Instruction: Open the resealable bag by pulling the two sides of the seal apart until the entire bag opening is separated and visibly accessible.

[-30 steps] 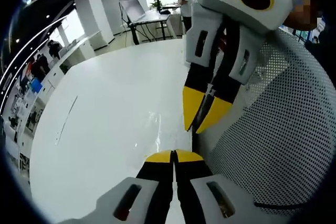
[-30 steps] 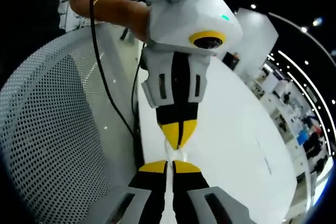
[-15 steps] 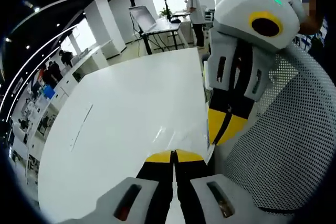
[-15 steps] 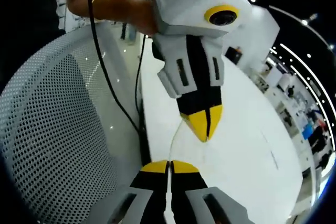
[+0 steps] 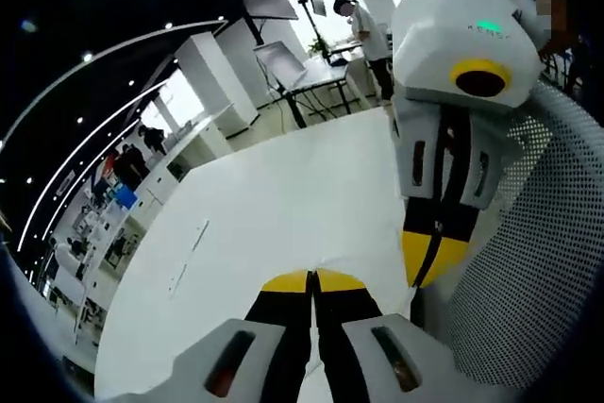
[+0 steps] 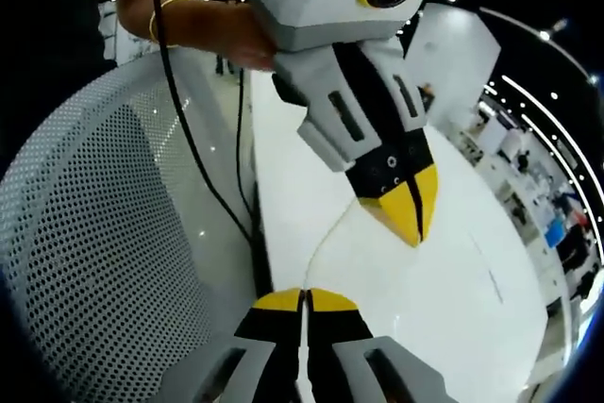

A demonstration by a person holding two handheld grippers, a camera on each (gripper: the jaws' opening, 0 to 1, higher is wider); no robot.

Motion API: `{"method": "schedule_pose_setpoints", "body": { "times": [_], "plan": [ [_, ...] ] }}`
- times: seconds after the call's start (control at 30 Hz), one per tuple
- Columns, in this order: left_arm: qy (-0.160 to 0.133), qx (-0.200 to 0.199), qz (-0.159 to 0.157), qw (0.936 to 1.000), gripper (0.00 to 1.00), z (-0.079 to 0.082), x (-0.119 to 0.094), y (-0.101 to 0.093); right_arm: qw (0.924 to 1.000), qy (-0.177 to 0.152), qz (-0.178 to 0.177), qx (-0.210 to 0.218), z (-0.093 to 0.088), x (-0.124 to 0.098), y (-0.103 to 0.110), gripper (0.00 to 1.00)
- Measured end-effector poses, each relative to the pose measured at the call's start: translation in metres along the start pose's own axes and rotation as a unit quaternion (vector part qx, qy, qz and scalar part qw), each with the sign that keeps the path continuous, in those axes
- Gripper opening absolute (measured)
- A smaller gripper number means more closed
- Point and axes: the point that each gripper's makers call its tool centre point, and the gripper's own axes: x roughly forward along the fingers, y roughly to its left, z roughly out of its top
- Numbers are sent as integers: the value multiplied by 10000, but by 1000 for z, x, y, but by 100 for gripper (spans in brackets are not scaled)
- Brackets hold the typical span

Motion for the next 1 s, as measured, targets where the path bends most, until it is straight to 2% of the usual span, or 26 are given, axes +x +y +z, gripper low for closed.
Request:
{"method": "schedule_pose_setpoints", "body": {
  "times": [0.1, 0.13, 0.17, 0.23, 0.4, 0.43, 0.47, 0.5, 0.6, 0.63, 0.67, 0.73, 0.8, 0.83, 0.9, 0.93, 1.0],
  "plan": [
    [162, 43, -67, 9998, 0, -7, 2, -2, 9999, -51, 17, -119, 3, 0, 2, 0],
    [237, -12, -168, 9996, 0, -10, 4, -6, 9998, -73, 7, -162, 4, 0, 2, 0],
    [360, 135, -229, 9990, 0, -14, 5, -9, 9998, -149, -11, -153, 7, -1, 1, 0],
    [470, 17, -408, 9981, 0, -20, 8, -15, 9997, -184, 5, -161, 9, -1, 1, 0],
    [544, -109, -545, 9970, 0, -23, 11, -22, 9997, -185, 11, -134, 8, 0, 1, 0],
    [552, -288, -586, 9963, 0, -21, 12, -25, 9997, -199, -139, -87, 8, -2, -5, 0],
    [518, -430, -524, 9964, 0, -18, 12, -22, 9989, -417, -199, -13, 15, -4, -8, 0],
    [521, -456, -478, 9965, 0, -17, 11, -20, 9989, -427, -186, -37, 16, -3, -7, 0],
    [608, -560, -338, 9960, 0, -9, 13, -9, 9958, -862, -132, -268, 35, -7, -2, 0],
    [570, -594, -347, 9960, 0, -5, 16, -9, 9960, -806, -20, -379, 34, -3, 3, 0],
    [556, -585, -357, 9961, 0, -2, 16, -10, 9968, -666, -58, -432, 29, -2, 1, 0],
    [505, -522, -366, 9967, 0, 5, 17, -12, 9974, -598, -70, -396, 26, -2, -1, 0],
    [456, -543, -265, 9971, 0, 8, 15, -6, 9978, -524, -31, -402, 23, -1, 1, 0],
    [337, -549, -132, 9978, 0, 13, 13, 1, 9982, -455, -92, -378, 20, -2, -2, 0],
    [265, -508, 57, 9983, 0, 19, 11, 9, 9987, -414, 65, -286, 18, 0, 3, 0],
    [80, -425, 414, 9982, 0, 27, 8, 21, 9987, -405, 199, -246, 17, 1, 8, 0],
    [-191, -193, 901, 9956, 0, 42, 2, 33, 9986, -418, 268, -192, 18, 1, 11, 0]
  ]
}}
